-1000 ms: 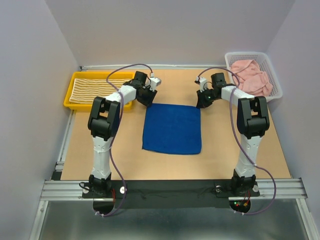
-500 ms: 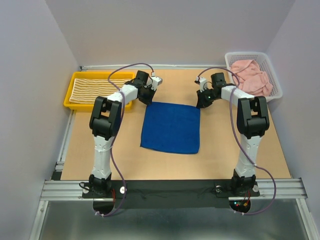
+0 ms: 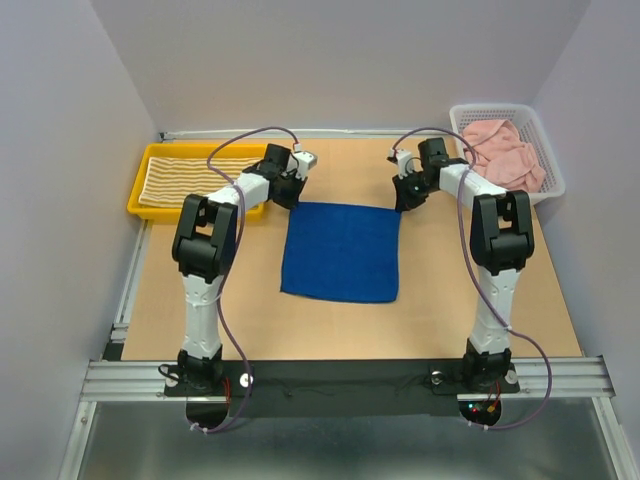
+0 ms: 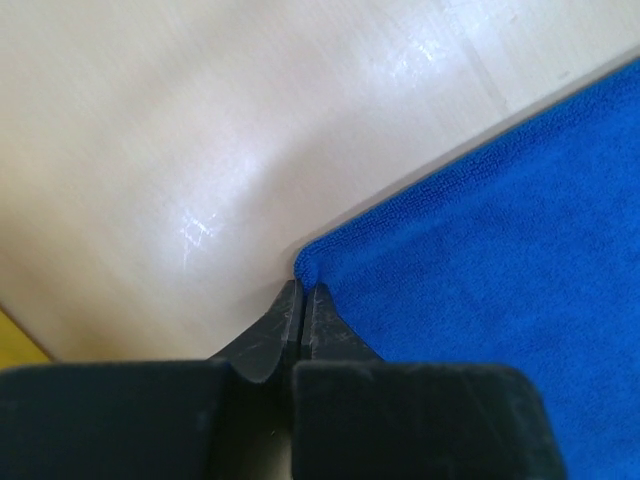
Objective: Fold and stack the towels
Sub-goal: Fold the towel
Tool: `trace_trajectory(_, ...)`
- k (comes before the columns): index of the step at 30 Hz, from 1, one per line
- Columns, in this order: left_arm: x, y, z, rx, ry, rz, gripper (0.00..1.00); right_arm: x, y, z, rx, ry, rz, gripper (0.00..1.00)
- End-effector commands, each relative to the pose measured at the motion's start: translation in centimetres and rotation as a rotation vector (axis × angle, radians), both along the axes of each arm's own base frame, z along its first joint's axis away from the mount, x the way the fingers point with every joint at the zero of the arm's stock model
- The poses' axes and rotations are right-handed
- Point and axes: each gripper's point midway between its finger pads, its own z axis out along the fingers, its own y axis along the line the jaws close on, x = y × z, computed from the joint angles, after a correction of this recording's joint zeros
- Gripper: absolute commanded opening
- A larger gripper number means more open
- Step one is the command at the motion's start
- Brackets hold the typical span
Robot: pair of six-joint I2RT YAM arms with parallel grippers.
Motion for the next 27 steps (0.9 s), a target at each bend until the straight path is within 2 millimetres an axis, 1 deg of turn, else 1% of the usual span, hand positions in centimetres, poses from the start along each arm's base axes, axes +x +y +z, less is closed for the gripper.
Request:
trace_trajectory(1,1.0,2.1,4.9,-0.013,-0.126,0.092,0.00,2.2,-1.6,2.7,-0.079,-0.083,-0.042,0.00)
trace_trajectory(4,0.2,2.5,5.9,-0.046,-0.150,0.145,0.00,3.0,-1.6,4.3,-0.070,-0.127,-0.048,0.00)
trace_trajectory(5,-0.1,2.5,5.6,-0.064,-0.155,0.158,0.00,3.2,-1.3,5.0,-0.056,-0.142,-0.045,0.01)
trace_trajectory(6,-0.3,2.5,6.6,-0.081,-0.180,0.165,0.00,3.4,-1.1,5.4,-0.048,-0.155,-0.042,0.01)
trace_trajectory(7,-0.1,2.3,7.3,-0.101,-0.209,0.165,0.00,3.4,-0.9,6.2,-0.036,-0.169,-0.040,0.01)
trace_trajectory(8,-0.3,2.3,7.4,-0.108,-0.213,0.164,0.00,3.5,-0.8,6.5,-0.026,-0.177,-0.037,0.01)
trace_trajectory(9,-1.0,2.3,6.9,-0.113,-0.196,0.162,0.00,3.4,-0.6,6.7,-0.019,-0.184,-0.033,0.01)
trace_trajectory(10,-0.7,2.2,8.0,-0.129,-0.230,0.159,0.00,3.4,-0.6,7.0,-0.016,-0.191,-0.030,0.00)
trace_trajectory(11,-0.7,2.1,8.4,-0.135,-0.245,0.159,0.00,3.3,-0.3,7.3,-0.010,-0.196,-0.026,0.01)
trace_trajectory(12,-1.0,2.2,8.3,-0.137,-0.246,0.158,0.00,2.9,-0.4,7.7,-0.010,-0.204,-0.025,0.00)
trace_trajectory(14,-1.1,2.2,9.5,-0.150,-0.281,0.149,0.00,2.8,-0.2,8.5,-0.006,-0.224,-0.024,0.00)
trace_trajectory(15,-1.4,2.2,9.7,-0.155,-0.282,0.145,0.00,2.5,-0.1,9.2,-0.004,-0.239,-0.025,0.00)
trace_trajectory(16,-1.7,2.2,10.3,-0.160,-0.293,0.141,0.00,2.4,-0.2,9.8,-0.001,-0.252,-0.026,0.01)
trace_trajectory(17,-2.1,2.2,10.2,-0.164,-0.289,0.133,0.00,1.8,0.1,9.5,0.009,-0.238,-0.026,0.01)
trace_trajectory(18,-2.2,2.0,10.7,-0.172,-0.298,0.129,0.00,1.5,0.2,9.8,0.014,-0.240,-0.026,0.00)
trace_trajectory(19,-2.7,2.1,10.8,-0.179,-0.298,0.126,0.00,0.8,0.2,10.3,0.024,-0.239,-0.034,0.00)
trace_trajectory(20,-3.4,2.0,10.3,-0.184,-0.280,0.123,0.00,0.3,0.4,10.4,0.036,-0.235,-0.031,0.01)
trace_trajectory(21,-3.9,2.0,10.1,-0.190,-0.272,0.120,0.00,-0.2,0.6,10.6,0.045,-0.232,-0.032,0.01)
trace_trajectory(22,-4.3,1.9,10.7,-0.202,-0.279,0.114,0.00,-0.7,0.7,11.2,0.054,-0.239,-0.033,0.00)
trace_trajectory(23,-4.8,1.7,10.7,-0.212,-0.271,0.111,0.00,-1.8,0.9,10.6,0.064,-0.209,-0.038,0.00)
trace_trajectory(24,-5.8,1.6,10.6,-0.226,-0.259,0.106,0.00,-2.4,1.1,10.5,0.075,-0.199,-0.037,0.01)
trace_trajectory(25,-6.2,1.6,10.7,-0.233,-0.256,0.110,0.00,-3.1,1.3,10.2,0.081,-0.182,-0.037,0.01)
trace_trajectory(26,-6.7,1.4,10.7,-0.240,-0.251,0.106,0.00,-3.7,1.5,10.9,0.094,-0.184,-0.047,0.00)
trace_trajectory(27,-7.2,1.4,10.7,-0.246,-0.244,0.108,0.00,-4.9,1.5,9.9,0.095,-0.152,-0.052,0.00)
